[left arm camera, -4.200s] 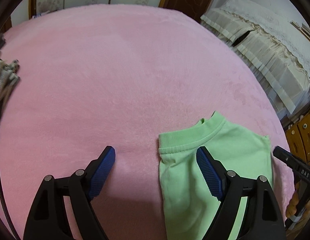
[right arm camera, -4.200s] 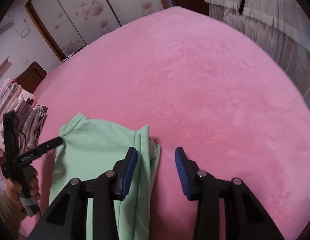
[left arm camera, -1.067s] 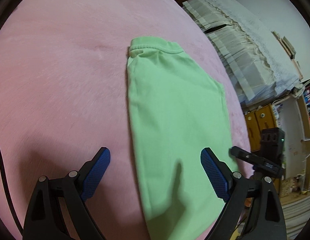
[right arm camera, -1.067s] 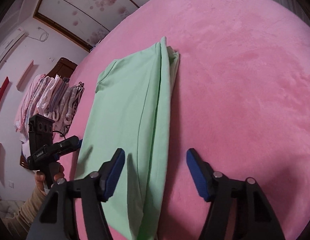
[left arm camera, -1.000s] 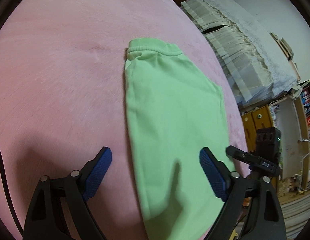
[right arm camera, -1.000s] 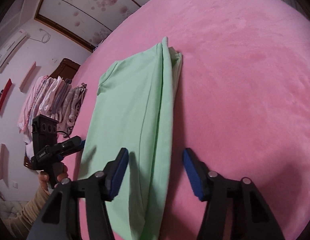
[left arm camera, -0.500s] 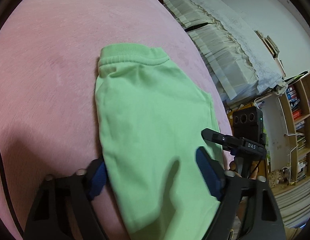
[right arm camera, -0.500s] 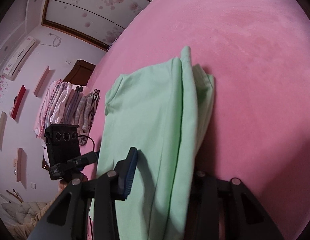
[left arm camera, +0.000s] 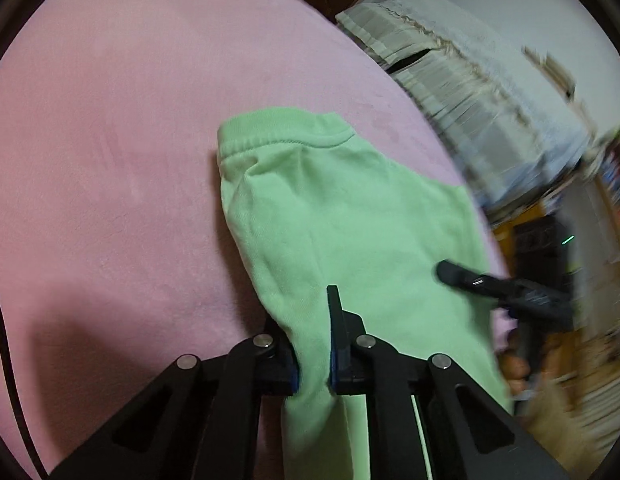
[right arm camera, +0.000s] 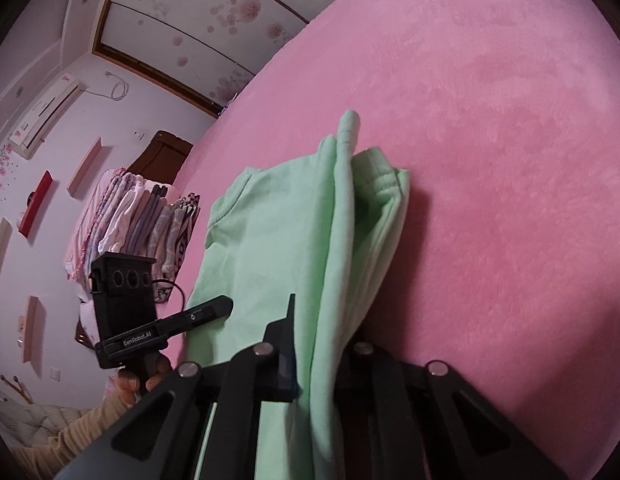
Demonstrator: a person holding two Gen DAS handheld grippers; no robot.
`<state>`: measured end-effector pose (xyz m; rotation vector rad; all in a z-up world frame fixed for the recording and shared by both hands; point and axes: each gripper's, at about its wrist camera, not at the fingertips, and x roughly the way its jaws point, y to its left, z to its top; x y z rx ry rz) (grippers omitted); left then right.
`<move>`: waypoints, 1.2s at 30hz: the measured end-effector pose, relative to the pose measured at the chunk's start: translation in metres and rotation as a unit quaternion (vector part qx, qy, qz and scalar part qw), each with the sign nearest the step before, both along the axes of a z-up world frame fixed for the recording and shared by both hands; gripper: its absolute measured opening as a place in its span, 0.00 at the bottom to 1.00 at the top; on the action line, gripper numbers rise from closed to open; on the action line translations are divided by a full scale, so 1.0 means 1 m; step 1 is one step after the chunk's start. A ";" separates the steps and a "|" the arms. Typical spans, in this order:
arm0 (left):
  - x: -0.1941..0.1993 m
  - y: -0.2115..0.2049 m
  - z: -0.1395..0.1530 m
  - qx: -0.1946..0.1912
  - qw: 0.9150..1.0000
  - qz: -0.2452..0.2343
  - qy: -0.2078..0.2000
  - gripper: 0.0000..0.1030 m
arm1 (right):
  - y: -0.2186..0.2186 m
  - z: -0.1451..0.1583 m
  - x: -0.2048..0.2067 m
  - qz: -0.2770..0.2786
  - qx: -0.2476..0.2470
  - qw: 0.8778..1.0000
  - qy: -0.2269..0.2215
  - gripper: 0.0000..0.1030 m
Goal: Fold small clothes
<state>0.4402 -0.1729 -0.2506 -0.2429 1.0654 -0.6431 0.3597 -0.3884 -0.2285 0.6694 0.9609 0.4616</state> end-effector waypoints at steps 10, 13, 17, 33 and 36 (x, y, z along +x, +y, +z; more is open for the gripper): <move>-0.043 -0.020 0.065 0.084 0.989 0.015 -0.123 0.05 | 0.016 0.056 -0.036 -0.027 -0.063 0.996 -0.052 0.08; -0.059 -0.018 0.087 0.087 0.986 0.014 -0.145 0.05 | 0.021 0.077 -0.052 -0.028 -0.068 0.995 -0.069 0.08; -0.086 -0.010 0.120 0.092 0.980 0.010 -0.178 0.05 | 0.032 0.109 -0.077 -0.027 -0.076 0.992 -0.093 0.08; -0.209 0.127 0.254 0.083 0.957 0.058 -0.274 0.05 | 0.159 0.255 -0.170 0.039 -0.144 0.964 -0.221 0.07; -0.219 0.170 0.279 0.094 0.950 0.077 -0.286 0.05 | 0.199 0.280 -0.170 0.064 -0.142 0.957 -0.245 0.07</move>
